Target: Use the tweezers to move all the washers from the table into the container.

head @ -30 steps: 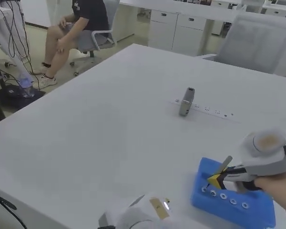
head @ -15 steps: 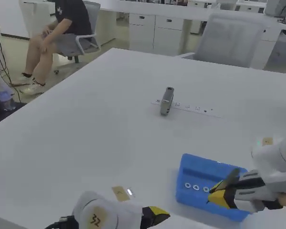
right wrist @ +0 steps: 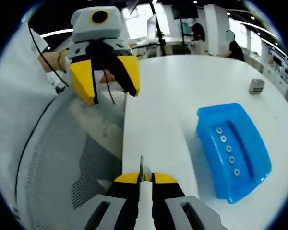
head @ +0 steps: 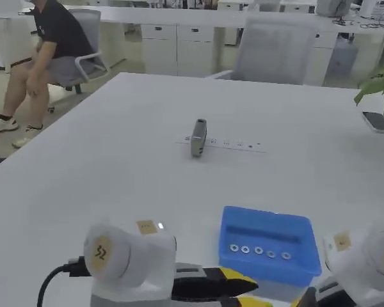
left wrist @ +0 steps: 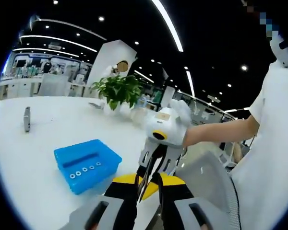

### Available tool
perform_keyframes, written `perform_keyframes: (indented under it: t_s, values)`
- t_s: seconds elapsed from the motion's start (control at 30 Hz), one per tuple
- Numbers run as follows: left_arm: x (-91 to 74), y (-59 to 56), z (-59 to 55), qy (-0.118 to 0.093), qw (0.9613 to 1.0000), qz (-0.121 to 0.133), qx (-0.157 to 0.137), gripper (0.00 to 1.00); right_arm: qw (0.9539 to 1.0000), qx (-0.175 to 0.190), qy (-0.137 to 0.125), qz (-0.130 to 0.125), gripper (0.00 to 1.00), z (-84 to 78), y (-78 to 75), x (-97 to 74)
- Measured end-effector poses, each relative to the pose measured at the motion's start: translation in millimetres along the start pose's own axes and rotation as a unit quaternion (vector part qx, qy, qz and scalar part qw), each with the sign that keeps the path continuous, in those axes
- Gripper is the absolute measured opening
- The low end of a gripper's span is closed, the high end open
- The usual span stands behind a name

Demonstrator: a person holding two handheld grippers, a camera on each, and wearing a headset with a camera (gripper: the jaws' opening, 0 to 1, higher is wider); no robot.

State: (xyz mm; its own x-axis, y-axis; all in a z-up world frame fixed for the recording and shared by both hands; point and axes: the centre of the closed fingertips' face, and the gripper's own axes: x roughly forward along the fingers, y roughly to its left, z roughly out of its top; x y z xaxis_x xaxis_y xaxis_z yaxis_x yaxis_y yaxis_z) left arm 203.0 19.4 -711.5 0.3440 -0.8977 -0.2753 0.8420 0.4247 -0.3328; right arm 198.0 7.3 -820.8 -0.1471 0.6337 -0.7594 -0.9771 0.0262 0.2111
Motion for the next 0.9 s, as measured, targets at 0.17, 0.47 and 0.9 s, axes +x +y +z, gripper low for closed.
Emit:
perform_keyframes:
  t_s: [0.17,0.47,0.9]
  values:
    - [17.0,-8.3,-1.0,0.035,0.9982,-0.024,0.043,0.1,1.0,-0.008,-0.005,0.001,0.05,2.3,1.8,4.3]
    - [39.8,-8.3,-19.7,0.122,0.9848,-0.044,0.116,0.0,0.9983,-0.053,0.023,-0.002,0.05,0.2,10.1,8.2]
    - [30.6,14.1,-42.9,0.214,0.9549,-0.035,0.203,0.0,0.9941,-0.047,0.034,-0.091,0.06,-26.3,-16.1,3.4]
